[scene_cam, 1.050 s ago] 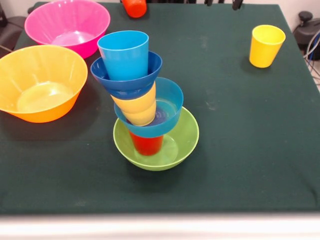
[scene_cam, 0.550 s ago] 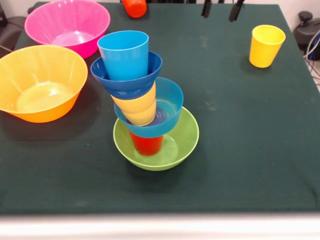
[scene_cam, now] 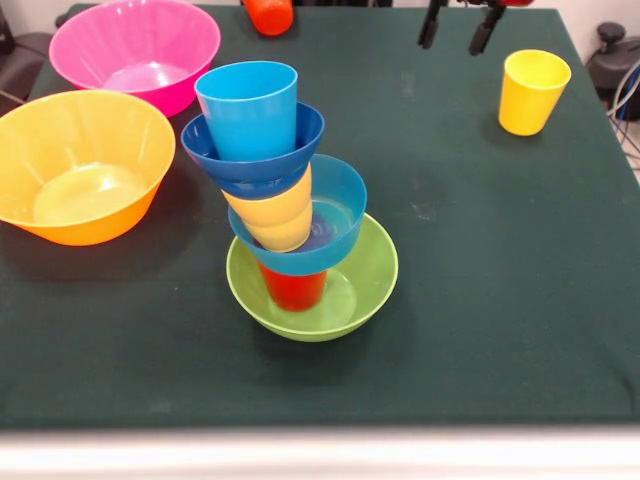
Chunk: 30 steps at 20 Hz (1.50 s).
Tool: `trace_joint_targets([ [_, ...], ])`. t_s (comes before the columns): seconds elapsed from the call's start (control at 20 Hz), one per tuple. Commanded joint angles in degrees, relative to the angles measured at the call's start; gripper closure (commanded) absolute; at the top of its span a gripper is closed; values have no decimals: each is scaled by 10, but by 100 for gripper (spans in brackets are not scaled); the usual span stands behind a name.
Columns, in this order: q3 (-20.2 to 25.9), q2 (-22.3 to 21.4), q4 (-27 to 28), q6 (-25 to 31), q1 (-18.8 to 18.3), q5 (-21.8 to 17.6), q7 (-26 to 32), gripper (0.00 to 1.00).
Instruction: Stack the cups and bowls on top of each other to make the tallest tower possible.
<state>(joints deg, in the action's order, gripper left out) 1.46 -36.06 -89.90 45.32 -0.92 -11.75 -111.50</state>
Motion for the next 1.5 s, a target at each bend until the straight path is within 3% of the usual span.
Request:
trace_joint_targets([
  [0.05,11,46,35,-5,25,8,-92,0],
  [0.85,5,43,29,4,62,65,-110,0],
  [1.3,-3,55,41,-5,72,85,-105,0],
  [1.5,-14,66,39,-27,81,76,-104,0],
])
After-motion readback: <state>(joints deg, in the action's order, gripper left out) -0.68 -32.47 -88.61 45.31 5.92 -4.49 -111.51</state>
